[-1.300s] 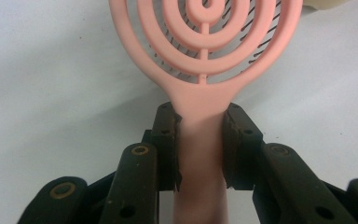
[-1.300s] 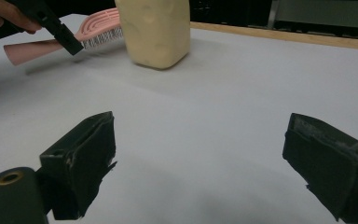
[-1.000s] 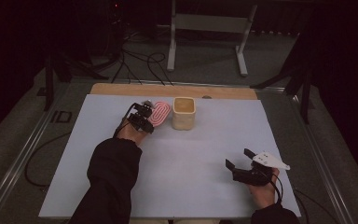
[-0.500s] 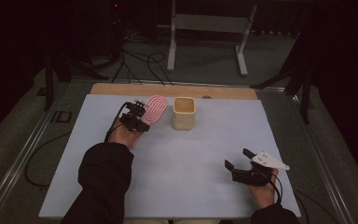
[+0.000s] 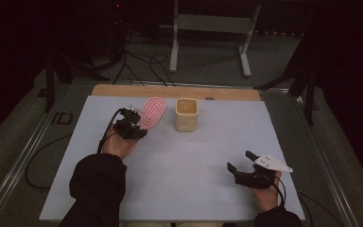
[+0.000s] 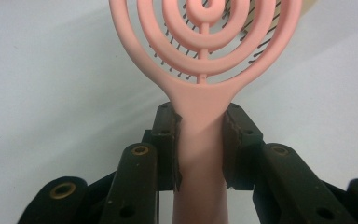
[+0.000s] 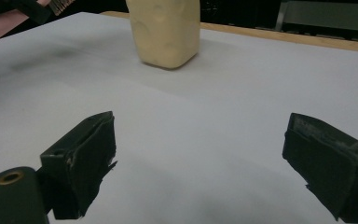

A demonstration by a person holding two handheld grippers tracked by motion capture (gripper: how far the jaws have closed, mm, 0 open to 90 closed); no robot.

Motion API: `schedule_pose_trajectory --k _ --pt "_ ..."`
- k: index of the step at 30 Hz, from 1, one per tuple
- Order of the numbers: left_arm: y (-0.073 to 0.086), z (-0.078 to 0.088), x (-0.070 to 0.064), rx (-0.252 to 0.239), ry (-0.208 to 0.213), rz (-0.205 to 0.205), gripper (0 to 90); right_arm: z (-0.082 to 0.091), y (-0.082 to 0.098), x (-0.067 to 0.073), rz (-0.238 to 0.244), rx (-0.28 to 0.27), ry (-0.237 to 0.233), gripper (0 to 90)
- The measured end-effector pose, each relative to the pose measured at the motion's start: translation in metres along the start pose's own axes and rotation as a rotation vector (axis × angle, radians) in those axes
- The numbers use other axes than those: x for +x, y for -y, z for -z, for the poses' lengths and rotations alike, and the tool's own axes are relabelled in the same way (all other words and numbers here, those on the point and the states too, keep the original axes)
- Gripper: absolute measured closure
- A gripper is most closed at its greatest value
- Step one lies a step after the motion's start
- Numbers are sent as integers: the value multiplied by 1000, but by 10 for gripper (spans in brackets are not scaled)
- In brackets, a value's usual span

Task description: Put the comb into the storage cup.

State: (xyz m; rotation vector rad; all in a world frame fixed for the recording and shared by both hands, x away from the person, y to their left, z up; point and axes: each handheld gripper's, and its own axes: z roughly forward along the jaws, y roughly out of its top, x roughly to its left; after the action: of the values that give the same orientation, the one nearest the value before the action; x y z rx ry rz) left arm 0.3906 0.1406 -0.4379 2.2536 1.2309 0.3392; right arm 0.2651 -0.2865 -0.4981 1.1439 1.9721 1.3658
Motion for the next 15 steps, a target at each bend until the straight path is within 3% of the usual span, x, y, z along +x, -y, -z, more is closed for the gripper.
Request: schedule_pose_trajectory --k 8,15 --pt "20 7 -5 -68 29 -29 704 0 0 1 -2 2 -4 93" --pt "36 10 -6 -96 46 -30 703 0 0 1 2 0 -3 94"
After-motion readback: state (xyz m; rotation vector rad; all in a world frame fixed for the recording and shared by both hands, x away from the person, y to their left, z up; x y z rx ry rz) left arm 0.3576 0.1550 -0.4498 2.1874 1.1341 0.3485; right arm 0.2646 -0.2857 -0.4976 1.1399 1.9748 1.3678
